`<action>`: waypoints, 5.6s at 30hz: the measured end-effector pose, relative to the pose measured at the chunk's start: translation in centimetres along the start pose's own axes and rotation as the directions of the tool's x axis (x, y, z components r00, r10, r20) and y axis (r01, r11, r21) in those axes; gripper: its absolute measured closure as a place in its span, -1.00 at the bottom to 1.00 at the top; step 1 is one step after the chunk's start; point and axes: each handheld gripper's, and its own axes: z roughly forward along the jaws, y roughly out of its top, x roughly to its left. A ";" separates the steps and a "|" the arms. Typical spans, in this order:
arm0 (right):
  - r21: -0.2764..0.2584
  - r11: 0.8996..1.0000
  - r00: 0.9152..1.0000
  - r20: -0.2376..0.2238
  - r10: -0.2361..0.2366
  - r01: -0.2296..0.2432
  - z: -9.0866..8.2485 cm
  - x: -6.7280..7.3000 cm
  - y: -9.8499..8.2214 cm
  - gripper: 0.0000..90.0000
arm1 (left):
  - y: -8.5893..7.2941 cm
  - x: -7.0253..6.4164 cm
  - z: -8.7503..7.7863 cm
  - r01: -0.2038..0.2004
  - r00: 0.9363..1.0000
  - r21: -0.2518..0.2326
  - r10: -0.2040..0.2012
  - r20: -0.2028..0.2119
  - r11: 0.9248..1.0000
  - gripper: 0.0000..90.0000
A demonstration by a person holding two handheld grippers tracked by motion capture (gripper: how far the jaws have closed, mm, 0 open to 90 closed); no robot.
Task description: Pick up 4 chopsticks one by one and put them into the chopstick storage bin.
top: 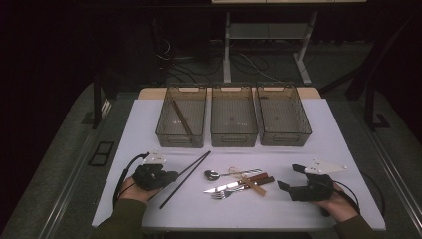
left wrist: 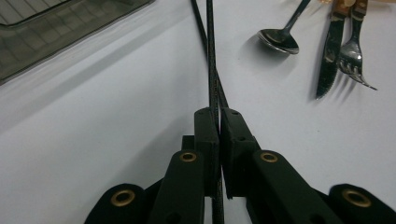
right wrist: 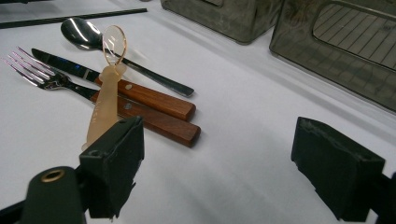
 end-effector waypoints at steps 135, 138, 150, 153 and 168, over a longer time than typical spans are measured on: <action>0.003 1.000 1.000 -0.001 0.017 -0.017 0.1 -0.3 -0.2 -0.62 | 11.8 13.0 3.9 0.109 0.963 -0.266 -0.169 -0.210 0.958 0.41; 0.005 1.000 1.000 0.000 0.018 -0.018 0.2 -0.3 -0.2 -0.62 | 11.9 13.0 3.7 0.109 0.961 -0.272 -0.172 -0.217 0.956 0.21; 0.002 1.000 1.000 0.006 0.014 -0.014 0.2 -0.4 -0.2 -0.62 | 12.0 11.6 1.4 0.105 0.979 -0.342 -0.157 -0.129 0.934 -0.08; 0.000 1.000 1.000 0.008 0.013 -0.013 0.1 -0.4 -0.2 -0.62 | 11.9 11.0 0.9 0.099 0.982 -0.336 -0.147 -0.120 0.937 -0.16; 0.001 1.000 1.000 0.009 0.013 -0.013 0.1 -0.3 -0.2 -0.62 | 9.1 7.4 -0.1 0.086 0.987 -0.304 -0.122 -0.103 0.949 -0.43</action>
